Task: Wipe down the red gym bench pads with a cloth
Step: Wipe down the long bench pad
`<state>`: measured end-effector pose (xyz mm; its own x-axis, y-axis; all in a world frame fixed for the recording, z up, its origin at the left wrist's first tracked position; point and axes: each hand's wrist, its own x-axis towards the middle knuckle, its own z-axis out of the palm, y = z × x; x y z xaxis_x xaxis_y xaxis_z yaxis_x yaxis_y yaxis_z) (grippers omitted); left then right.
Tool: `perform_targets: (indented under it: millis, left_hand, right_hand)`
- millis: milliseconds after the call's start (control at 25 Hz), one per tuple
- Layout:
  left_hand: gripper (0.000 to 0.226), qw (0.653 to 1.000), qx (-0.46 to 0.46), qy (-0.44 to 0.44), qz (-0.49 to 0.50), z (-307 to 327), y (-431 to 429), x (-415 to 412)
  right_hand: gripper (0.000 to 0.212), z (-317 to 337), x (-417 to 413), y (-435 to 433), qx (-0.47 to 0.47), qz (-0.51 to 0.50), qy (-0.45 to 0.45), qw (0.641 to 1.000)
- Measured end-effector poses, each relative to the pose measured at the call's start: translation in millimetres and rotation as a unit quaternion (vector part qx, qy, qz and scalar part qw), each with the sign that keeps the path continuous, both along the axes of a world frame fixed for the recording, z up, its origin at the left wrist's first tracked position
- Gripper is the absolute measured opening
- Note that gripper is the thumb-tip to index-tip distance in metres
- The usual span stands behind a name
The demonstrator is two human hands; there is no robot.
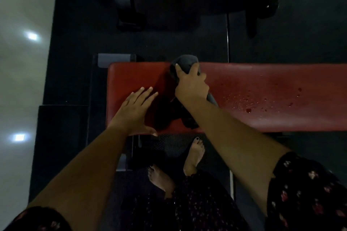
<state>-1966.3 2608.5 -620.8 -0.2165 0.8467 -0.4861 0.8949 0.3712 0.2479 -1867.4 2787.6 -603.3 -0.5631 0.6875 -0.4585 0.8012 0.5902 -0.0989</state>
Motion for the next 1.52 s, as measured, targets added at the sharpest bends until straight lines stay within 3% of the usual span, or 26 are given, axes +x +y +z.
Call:
perform_targets:
  millis: [240, 440, 480, 640, 800, 1080, 1320, 1520]
  left_hand:
    - [0.106, 1.000, 0.020, -0.022, -0.002, 0.0, 23.5, 5.3]
    - [0.081, 0.998, 0.050, 0.026, 0.010, -0.9, 43.6, 19.7]
    - [0.081, 0.998, 0.049, 0.031, 0.011, -2.2, 45.4, 22.0]
    - [0.074, 0.994, 0.093, 0.036, 0.052, -5.5, 47.5, 28.5]
    - [0.059, 0.993, 0.093, 0.027, 0.068, -6.2, 55.6, 36.1]
    - [0.062, 0.995, 0.079, 0.049, 0.046, -8.0, 57.1, 39.1]
    - [0.076, 0.992, 0.114, 0.023, 0.045, -2.1, 63.8, 46.8]
    - [0.083, 0.998, 0.055, 0.012, -0.022, -2.4, 80.5, 50.4]
  right_hand:
    - [0.076, -2.8, 115.3, -79.7, -0.027, 0.083, -0.031, 0.996]
    - [0.112, -4.6, 178.4, -81.7, 0.009, 0.174, -0.075, 0.982]
    - [0.109, -4.1, 179.3, -70.2, 0.022, 0.174, -0.056, 0.983]
    - [0.064, 2.6, 125.1, -9.6, 0.067, 0.160, -0.045, 0.984]
    - [0.061, 5.6, 62.6, 36.9, 0.092, 0.196, -0.044, 0.975]
    - [0.067, 3.9, 40.8, 58.6, 0.021, -0.009, -0.034, 0.999]
    - [0.074, 10.0, 132.6, -24.3, -0.016, 0.055, -0.066, 0.996]
    - [0.094, 11.0, 204.6, -69.3, -0.030, 0.102, -0.109, 0.988]
